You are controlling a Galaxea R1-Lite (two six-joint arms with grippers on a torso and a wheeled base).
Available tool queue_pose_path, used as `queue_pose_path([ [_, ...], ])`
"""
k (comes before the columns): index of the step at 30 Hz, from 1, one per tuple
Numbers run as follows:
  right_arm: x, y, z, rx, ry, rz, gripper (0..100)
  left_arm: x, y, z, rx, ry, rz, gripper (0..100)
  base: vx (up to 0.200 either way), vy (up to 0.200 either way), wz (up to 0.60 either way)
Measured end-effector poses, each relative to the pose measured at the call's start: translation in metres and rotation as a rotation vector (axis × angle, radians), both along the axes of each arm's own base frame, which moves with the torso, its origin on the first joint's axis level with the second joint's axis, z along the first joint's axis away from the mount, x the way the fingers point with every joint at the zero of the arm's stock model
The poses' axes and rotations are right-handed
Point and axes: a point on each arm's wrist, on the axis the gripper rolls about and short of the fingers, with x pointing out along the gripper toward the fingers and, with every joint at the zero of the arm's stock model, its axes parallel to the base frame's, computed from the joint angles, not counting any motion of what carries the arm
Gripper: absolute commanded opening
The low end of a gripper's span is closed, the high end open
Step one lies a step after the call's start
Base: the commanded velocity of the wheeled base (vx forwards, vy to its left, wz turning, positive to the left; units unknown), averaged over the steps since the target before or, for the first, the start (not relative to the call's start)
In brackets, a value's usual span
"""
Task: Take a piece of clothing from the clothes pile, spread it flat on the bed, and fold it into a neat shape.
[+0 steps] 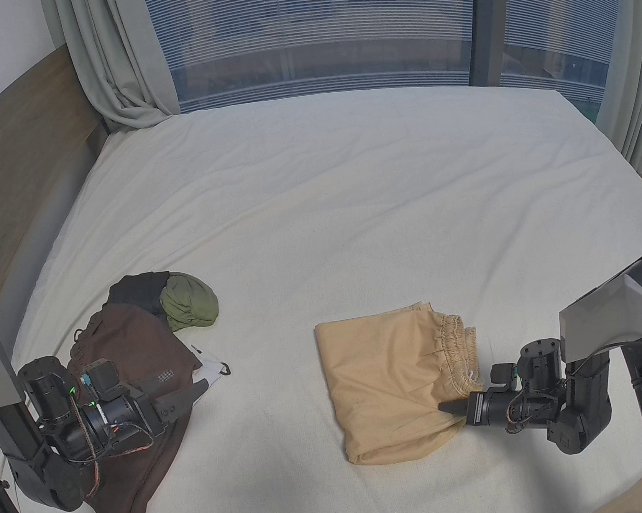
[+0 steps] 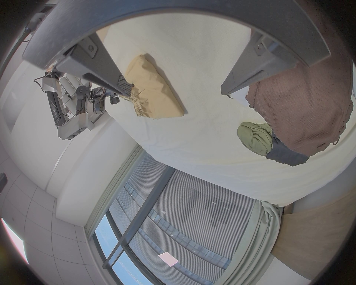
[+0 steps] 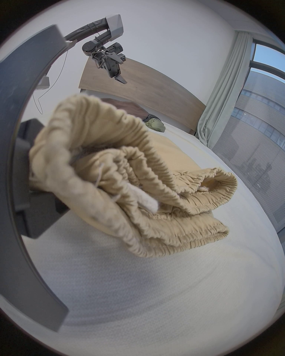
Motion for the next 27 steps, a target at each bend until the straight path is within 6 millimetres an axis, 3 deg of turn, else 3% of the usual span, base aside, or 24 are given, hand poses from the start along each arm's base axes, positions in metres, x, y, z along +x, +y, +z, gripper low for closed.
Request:
queue_pose_path([
  [12,-0.004,0.008,0.011,0.007,-0.040,0.034,0,0.000,0.002,0.001,-0.001,-0.003,0.009,100,0.000,0.000,0.00],
  [21,-0.005,0.012,0.068,0.087,-0.173,0.075,0,0.000,0.003,0.001,-0.001,-0.004,0.013,100,0.000,0.000,0.00],
  [27,-0.006,0.026,0.106,0.143,-0.278,0.120,0,-0.001,0.004,0.002,-0.002,-0.004,0.013,100,0.000,0.000,0.00],
])
